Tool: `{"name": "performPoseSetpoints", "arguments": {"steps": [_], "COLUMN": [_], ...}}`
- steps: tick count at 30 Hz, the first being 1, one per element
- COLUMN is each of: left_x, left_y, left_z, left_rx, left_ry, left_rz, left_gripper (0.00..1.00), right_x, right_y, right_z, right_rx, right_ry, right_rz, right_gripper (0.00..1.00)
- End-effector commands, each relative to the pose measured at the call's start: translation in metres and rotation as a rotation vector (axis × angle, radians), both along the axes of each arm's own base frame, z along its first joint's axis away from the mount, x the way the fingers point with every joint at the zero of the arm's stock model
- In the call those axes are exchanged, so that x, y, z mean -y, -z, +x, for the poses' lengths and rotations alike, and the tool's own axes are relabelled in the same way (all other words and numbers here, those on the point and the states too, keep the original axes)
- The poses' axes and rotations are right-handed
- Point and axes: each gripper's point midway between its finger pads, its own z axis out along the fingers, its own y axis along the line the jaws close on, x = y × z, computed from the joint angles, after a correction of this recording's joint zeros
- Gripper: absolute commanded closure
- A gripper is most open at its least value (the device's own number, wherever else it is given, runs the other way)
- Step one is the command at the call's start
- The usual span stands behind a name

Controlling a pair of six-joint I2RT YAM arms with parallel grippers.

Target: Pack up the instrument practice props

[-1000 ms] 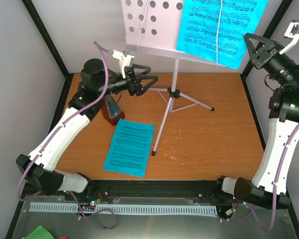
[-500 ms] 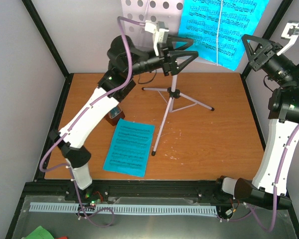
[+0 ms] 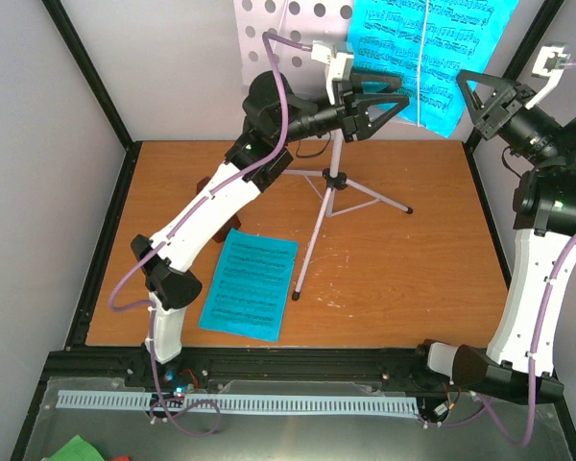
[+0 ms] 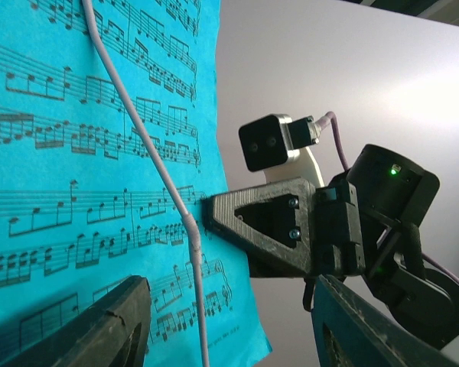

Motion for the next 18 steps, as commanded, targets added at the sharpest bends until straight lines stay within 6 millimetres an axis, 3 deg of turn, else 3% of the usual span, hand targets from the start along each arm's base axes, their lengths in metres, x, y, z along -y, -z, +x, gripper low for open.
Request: {"name": "performPoseSetpoints", "arguments": {"steps": [1,8,18], "left_x": [-0.005,0.002,0.015], "left_y": [-0.028,-0.028,-0.026], "left_z": [-0.009,0.001,-0.002], "left_rx": [0.033,0.024,0.044], "left_ry": [0.030,0.032,0.048], "left_rz": [-0.110,-0.173,-0.230], "left_gripper": [0.42,0.48,0.57], "right_x": [-0.004,-0.008,-0.014], "right_y": [-0.005,-0.011,-0.006], "right_z": [-0.003,-0.001,0.005], "right_rx": [0.031,0.048,0.039], "right_ry": [-0.011,-0.035,-0.054], "right_rz": [-0.003,0.004,-0.007], "right_gripper": [0.88,0.87,0.89]}}
